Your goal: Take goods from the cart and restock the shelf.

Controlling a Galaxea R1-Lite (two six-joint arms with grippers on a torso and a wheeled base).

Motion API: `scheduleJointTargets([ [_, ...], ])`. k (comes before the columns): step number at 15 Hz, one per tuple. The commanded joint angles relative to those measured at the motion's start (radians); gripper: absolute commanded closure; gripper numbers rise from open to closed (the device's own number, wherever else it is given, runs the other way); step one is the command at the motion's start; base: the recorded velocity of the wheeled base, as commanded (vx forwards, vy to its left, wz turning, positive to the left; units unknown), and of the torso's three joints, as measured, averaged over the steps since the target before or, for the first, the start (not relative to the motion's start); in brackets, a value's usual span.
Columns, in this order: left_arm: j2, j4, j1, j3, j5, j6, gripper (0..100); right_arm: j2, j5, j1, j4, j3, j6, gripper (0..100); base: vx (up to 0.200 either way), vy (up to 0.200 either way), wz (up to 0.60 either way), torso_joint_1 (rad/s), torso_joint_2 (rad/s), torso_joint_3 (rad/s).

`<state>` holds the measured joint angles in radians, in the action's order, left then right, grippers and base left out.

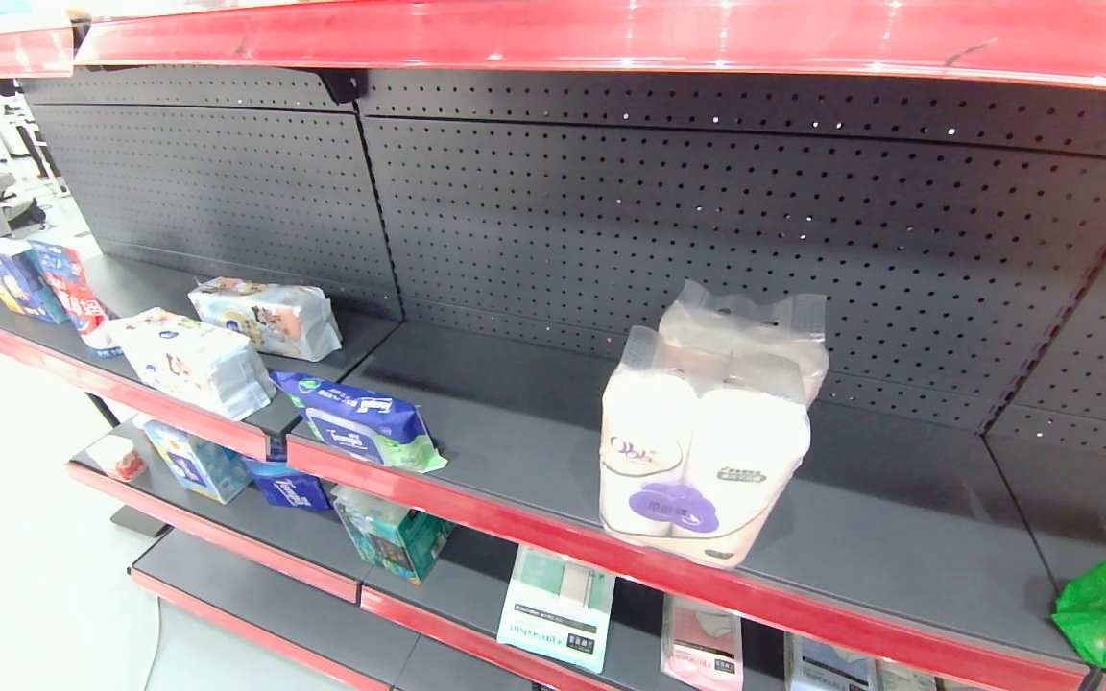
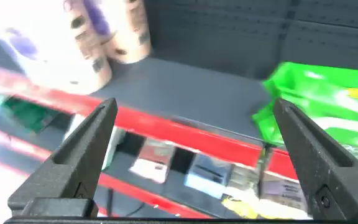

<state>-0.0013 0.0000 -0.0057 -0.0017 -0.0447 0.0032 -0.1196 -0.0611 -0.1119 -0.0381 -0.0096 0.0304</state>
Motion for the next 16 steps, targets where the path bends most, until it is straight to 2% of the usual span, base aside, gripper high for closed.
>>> scheduleJointTargets([
  [1, 0.001, 0.000, 0.000, 0.000, 0.000, 0.000, 0, 0.018, 0.044, -0.028, 0.014, 0.010, 0.022, 0, 0.000, 0.000, 0.00, 0.000, 0.00, 0.000],
  [2, 0.001, 0.000, 0.000, 0.000, 0.000, 0.000, 0, 0.018, 0.070, -0.028, 0.030, 0.008, 0.008, 0, 0.000, 0.000, 0.00, 0.000, 0.00, 0.000],
  [4, 0.001, 0.000, 0.000, 0.000, 0.000, 0.000, 0, 0.014, 0.046, -0.011, 0.038, 0.008, -0.001, 0, 0.000, 0.000, 0.00, 0.000, 0.00, 0.000],
  [5, 0.001, 0.000, 0.000, 0.000, 0.000, 0.000, 0, 0.006, 0.033, 0.037, 0.038, 0.008, -0.029, 0, 0.000, 0.000, 0.00, 0.000, 0.00, 0.000],
  [6, 0.001, 0.000, 0.000, 0.000, 0.000, 0.000, 0, 0.023, 0.033, 0.129, 0.038, 0.008, -0.035, 0, 0.000, 0.000, 0.00, 0.000, 0.00, 0.000],
  [7, 0.001, 0.000, 0.000, 0.000, 0.000, 0.000, 0, 0.037, 0.038, 0.167, 0.038, 0.008, -0.033, 0, 0.000, 0.000, 0.00, 0.000, 0.00, 0.000],
  [10, 0.001, 0.000, 0.000, 0.000, 0.000, 0.000, 0, 0.120, 0.046, 0.113, 0.038, 0.010, -0.030, 0, 0.000, 0.000, 0.00, 0.000, 0.00, 0.000],
  [12, 0.001, 0.000, 0.000, 0.000, 0.000, 0.001, 0, 0.120, 0.102, 0.113, 0.038, 0.010, -0.040, 0, 0.000, 0.000, 0.00, 0.000, 0.00, 0.000],
  [16, 0.001, 0.000, 0.000, 0.000, 0.000, 0.001, 0, 0.120, 0.087, 0.113, 0.040, 0.008, -0.030, 0, 0.000, 0.000, 0.00, 0.000, 0.00, 0.000],
])
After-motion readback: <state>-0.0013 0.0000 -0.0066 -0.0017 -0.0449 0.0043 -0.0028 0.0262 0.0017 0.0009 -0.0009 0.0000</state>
